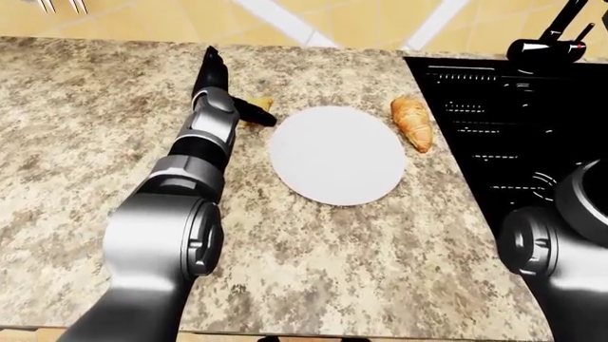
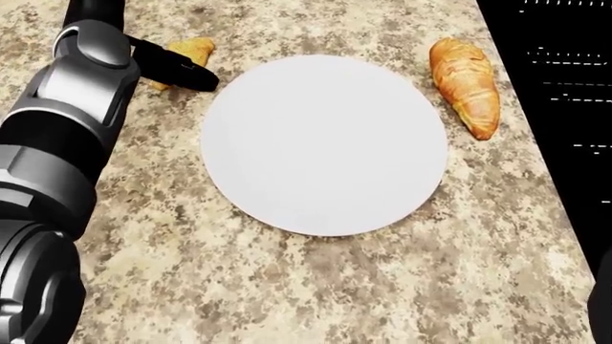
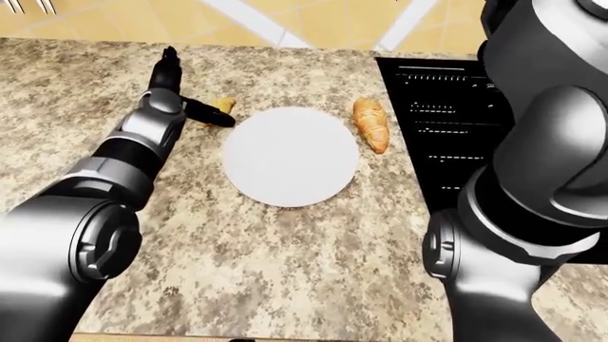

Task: Place the pastries on the plates.

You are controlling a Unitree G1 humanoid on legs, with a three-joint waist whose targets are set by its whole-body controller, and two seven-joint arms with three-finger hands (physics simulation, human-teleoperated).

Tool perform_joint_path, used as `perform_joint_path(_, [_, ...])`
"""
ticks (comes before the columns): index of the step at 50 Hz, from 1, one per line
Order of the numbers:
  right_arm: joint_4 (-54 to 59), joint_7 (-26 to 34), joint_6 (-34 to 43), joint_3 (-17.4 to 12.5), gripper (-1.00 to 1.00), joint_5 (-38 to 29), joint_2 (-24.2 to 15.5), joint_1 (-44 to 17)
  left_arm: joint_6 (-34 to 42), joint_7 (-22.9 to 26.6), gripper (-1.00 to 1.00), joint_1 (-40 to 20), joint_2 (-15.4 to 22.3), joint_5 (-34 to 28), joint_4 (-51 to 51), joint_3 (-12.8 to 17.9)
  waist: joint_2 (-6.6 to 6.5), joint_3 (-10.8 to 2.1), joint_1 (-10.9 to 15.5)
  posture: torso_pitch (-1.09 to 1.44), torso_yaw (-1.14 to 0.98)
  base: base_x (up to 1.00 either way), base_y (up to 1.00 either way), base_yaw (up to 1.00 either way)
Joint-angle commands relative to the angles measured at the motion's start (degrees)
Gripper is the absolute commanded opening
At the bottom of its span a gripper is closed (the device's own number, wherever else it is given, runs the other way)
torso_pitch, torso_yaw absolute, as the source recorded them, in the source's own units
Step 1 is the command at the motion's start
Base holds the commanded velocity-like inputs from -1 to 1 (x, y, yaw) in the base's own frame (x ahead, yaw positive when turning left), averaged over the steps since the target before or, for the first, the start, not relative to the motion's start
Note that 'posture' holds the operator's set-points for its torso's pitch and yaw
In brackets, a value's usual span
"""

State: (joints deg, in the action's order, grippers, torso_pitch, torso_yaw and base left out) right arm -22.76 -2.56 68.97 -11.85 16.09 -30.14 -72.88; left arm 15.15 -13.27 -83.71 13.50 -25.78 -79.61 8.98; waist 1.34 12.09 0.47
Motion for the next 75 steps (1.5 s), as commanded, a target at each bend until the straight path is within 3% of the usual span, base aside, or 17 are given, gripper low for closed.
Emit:
perform_joint_path(1, [-0.9,-0.3,-1.2,-0.7,1.00,-0.2,-0.6,-1.8,-1.3,-0.7,1.00,-2.3,0.7,-0.9,2.3,-0.4,0.03,-2.15,0.0,0.30,0.00,0.00,0.00,0.00])
perform_joint_path(12, [-3.3,0.1,2.1,-2.1,1.00,1.4,-2.1,-2.3,-1.6,-0.6,1.00,-2.3,0.7,-1.6,2.3,-0.3,0.05,-0.70,0.1,0.37,0.00,0.00,0.00,0.00])
perform_joint_path(18, [-0.9,-0.4,-0.5,-0.3,1.00,0.5,-1.5,-2.7,-1.7,-0.8,1.00,-2.1,0.7,-2.6,2.3,-0.7,-0.04,-0.02,0.0,0.40,0.00,0.00,0.00,0.00])
perform_joint_path(28, [-0.1,0.1,-1.3,0.2,1.00,-0.9,-0.8,-3.0,-2.0,0.0,0.98,-1.9,0.6,-3.4,2.2,-0.6,-0.19,0.17,0.0,0.40,0.00,0.00,0.00,0.00])
perform_joint_path(29, [-0.3,0.1,-1.2,0.1,1.00,-1.0,-0.7,-2.9,-2.0,0.1,0.69,-1.9,0.6,-3.0,2.3,-0.2,-0.19,0.16,0.0,0.40,0.00,0.00,0.00,0.00])
perform_joint_path(30, [-0.4,0.2,-1.2,0.1,1.00,-1.1,-0.7,-2.7,-1.9,0.2,0.64,-2.0,0.6,-2.9,2.3,-0.2,-0.19,0.17,0.0,0.40,0.00,0.00,0.00,0.00])
perform_joint_path(31, [-1.2,0.4,-0.3,-0.4,1.00,-0.9,-0.9,-2.8,-1.8,0.7,0.44,-1.9,0.4,-2.4,2.3,0.2,-0.20,0.19,0.0,0.40,0.00,0.00,0.00,0.00])
perform_joint_path(35, [-2.0,0.6,0.7,-1.0,1.00,-0.6,-1.3,-2.7,-1.7,1.3,0.23,-1.9,0.3,-2.2,2.3,0.0,-0.24,0.16,0.2,0.40,0.00,0.00,0.00,0.00])
perform_joint_path(36, [-1.9,0.6,0.6,-0.9,1.00,-0.6,-1.3,-2.8,-1.7,1.4,0.04,-1.9,0.3,-2.1,2.3,0.0,-0.23,0.15,0.3,0.40,0.00,0.00,0.00,0.00])
perform_joint_path(40, [-2.3,0.4,0.7,-1.0,1.00,-0.5,-1.3,-2.5,-1.8,2.0,-0.26,-1.8,0.2,-2.1,2.3,-0.2,-0.23,0.08,0.2,0.40,0.00,0.00,0.00,0.00])
perform_joint_path(47, [-3.6,0.4,1.9,-1.7,1.00,0.2,-1.7,-2.2,-2.1,2.8,-0.54,-1.7,0.0,-2.3,2.3,-0.5,-0.34,-0.13,0.4,0.40,0.00,0.00,0.00,0.00])
perform_joint_path(54, [-3.3,0.0,1.7,-1.4,1.00,0.6,-2.0,-2.4,-2.7,3.4,-0.61,-1.3,-0.4,-2.9,2.3,-1.0,-0.38,-0.17,0.4,0.40,0.00,0.00,0.00,0.00])
perform_joint_path(62, [-2.5,0.0,2.1,-0.8,1.00,0.4,-2.0,-3.8,-3.2,4.4,-0.98,-2.5,0.0,-2.7,2.5,-0.7,-0.54,-0.29,0.4,0.40,0.00,0.00,0.00,0.00])
perform_joint_path(75, [-3.2,-0.2,2.1,-0.8,1.00,0.0,-1.5,-3.1,-4.6,4.6,-1.00,-4.9,1.8,-0.1,3.5,0.0,-0.63,0.43,0.5,0.40,0.00,0.00,0.00,0.00])
